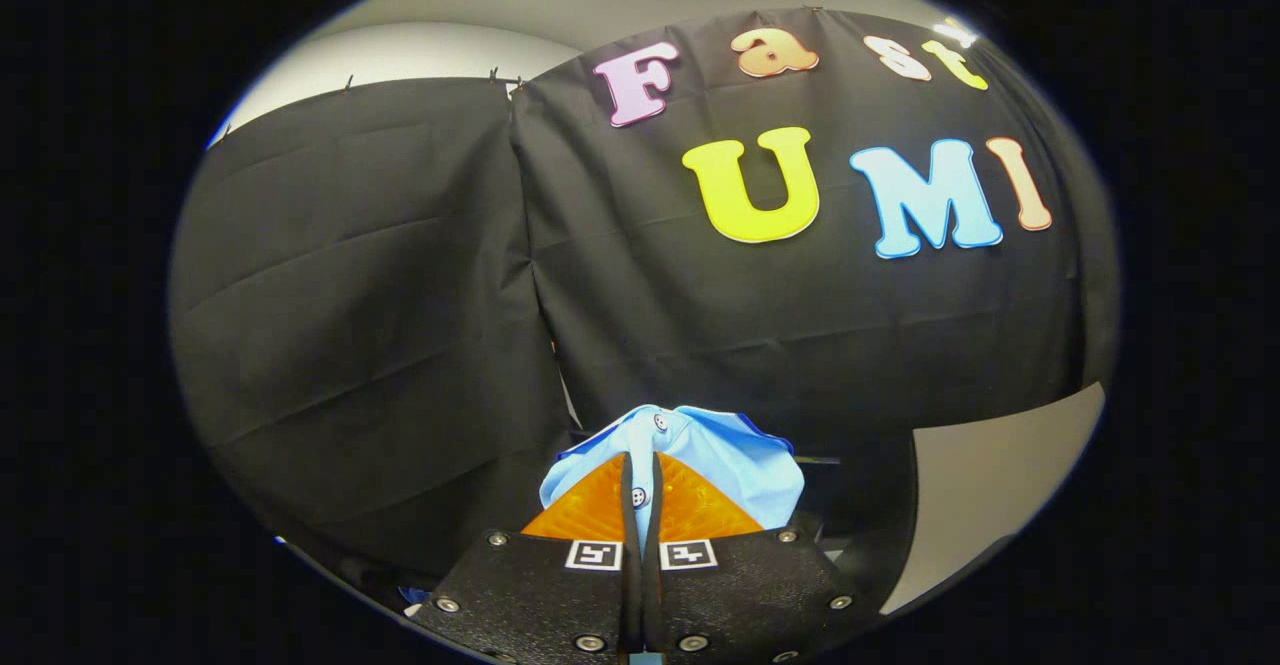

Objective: Put the clothes into the washing machine and then close the washing machine lid.

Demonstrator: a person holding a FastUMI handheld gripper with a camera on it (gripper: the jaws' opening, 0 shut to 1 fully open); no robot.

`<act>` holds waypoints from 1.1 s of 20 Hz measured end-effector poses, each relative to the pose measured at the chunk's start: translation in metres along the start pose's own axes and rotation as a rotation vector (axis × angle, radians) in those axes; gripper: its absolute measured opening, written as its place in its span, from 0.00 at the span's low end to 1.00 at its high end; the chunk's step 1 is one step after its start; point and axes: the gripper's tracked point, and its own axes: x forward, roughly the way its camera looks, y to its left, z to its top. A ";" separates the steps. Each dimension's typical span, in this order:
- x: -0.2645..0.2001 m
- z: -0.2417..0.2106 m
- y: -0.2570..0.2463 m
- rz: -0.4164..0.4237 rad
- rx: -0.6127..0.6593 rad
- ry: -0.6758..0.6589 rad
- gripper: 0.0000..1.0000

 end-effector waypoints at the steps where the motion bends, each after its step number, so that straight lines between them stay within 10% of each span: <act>1: 0.004 -0.005 0.004 0.002 -0.005 0.006 0.00; 22: 0.085 -0.136 0.017 -0.098 -0.014 0.161 0.00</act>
